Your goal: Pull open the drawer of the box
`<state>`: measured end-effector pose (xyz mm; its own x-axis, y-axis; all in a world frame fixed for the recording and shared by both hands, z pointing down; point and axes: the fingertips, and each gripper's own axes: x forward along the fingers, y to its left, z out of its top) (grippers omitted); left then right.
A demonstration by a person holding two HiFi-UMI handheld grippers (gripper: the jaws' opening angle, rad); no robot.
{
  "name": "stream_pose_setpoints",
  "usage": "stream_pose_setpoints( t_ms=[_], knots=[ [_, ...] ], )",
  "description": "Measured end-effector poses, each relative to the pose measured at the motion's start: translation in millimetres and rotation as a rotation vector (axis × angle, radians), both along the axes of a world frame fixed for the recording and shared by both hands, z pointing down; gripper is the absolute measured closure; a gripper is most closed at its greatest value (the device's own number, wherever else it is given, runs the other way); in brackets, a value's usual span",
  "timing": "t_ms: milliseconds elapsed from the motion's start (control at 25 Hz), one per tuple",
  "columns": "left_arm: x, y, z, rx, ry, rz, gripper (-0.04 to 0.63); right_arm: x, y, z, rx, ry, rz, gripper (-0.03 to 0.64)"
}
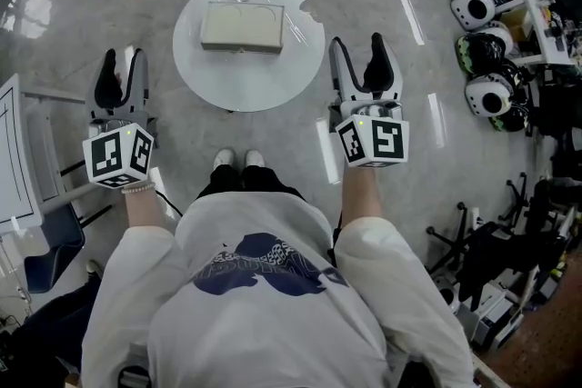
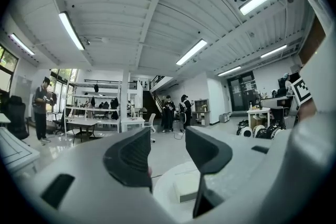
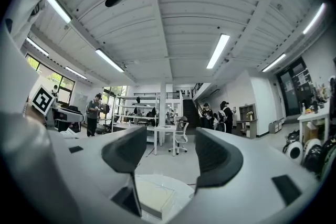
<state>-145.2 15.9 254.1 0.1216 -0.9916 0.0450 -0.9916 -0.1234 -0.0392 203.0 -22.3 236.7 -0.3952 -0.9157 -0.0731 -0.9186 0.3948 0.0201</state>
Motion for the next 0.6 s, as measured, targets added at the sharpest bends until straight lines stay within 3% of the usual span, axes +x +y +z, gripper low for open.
stream_pose_setpoints(
  t_ms=[160, 400, 600],
  knots=[
    [6.7, -9.1, 22.0, -0.077, 0.006, 0.016, 0.407, -1.0, -9.9, 11.7, -0.033, -0.026, 0.001, 0.353],
    [2.9, -43.7, 75.9, -0.273, 0.034, 0.029, 0.406, -20.7, -27.2, 39.8, -0.086, -0.016, -0.014, 0.353],
    [10.7, -84.6, 122.3, -0.379, 0.013, 0.124, 0.405, -34.7, -44.4, 73.1, -0.163, -0.019, 0.052, 0.353]
  ],
)
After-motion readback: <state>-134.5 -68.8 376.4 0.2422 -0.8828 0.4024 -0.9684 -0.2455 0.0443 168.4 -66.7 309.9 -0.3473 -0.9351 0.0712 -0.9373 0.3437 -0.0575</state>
